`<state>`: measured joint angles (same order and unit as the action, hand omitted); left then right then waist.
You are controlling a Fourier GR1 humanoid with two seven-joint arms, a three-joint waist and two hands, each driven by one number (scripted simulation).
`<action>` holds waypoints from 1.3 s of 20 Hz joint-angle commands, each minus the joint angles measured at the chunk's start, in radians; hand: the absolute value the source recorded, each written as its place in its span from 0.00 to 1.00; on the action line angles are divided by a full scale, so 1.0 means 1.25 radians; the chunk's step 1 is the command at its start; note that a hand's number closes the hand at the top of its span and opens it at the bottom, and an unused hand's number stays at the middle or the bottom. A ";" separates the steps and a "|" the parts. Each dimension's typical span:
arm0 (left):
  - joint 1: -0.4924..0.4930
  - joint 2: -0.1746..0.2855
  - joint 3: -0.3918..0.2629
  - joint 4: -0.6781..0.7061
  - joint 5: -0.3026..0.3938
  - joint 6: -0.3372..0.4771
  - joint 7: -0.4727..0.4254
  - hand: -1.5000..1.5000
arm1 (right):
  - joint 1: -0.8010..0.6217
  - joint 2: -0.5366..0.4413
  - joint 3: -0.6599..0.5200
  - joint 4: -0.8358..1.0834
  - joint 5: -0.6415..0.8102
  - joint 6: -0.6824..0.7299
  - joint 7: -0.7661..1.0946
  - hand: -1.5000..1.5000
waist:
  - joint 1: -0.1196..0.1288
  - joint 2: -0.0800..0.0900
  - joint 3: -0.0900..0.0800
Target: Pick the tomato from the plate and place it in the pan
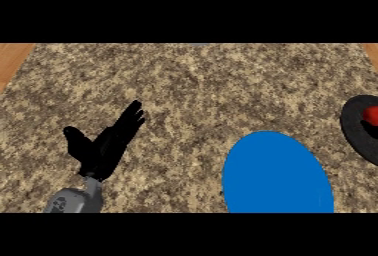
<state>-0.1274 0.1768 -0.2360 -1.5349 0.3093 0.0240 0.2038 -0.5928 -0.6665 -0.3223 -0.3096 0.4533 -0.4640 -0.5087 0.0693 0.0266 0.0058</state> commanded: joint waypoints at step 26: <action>0.033 -0.005 0.029 0.006 0.000 -0.004 -0.015 0.50 | 0.108 -0.177 -0.209 0.146 -0.231 0.757 -0.272 0.00 | -0.033 -0.005 0.003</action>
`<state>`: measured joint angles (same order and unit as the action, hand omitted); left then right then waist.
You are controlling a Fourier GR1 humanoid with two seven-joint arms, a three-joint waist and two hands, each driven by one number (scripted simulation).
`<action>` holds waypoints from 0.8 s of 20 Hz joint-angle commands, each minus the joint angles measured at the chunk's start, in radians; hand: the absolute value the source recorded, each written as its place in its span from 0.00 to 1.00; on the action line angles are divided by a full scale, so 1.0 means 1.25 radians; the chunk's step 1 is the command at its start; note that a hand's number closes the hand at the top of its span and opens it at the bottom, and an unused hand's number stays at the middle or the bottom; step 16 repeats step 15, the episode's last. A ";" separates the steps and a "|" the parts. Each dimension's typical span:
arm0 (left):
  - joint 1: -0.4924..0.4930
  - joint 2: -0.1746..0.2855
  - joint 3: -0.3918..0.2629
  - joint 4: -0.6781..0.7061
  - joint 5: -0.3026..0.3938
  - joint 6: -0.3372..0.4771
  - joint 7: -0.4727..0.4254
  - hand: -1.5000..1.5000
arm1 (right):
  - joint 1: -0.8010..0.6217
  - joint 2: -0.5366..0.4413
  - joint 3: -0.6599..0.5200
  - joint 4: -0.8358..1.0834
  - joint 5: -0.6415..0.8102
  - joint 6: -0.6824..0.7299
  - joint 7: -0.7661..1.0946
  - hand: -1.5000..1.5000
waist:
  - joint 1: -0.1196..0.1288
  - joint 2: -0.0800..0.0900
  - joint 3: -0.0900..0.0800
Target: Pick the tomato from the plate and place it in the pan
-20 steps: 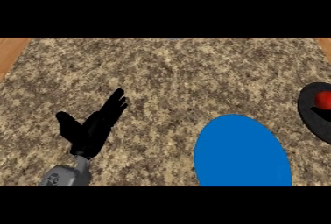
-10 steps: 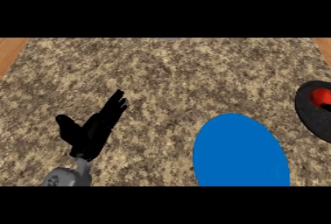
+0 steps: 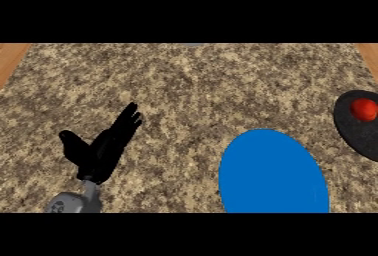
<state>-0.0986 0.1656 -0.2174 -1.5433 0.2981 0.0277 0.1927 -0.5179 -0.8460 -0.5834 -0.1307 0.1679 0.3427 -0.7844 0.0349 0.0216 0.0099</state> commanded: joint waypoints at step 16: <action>0.017 0.022 0.023 -0.029 0.010 -0.015 0.023 0.50 | 0.163 -0.050 0.024 -0.055 0.002 0.212 -0.131 0.00 | -0.011 -0.010 0.000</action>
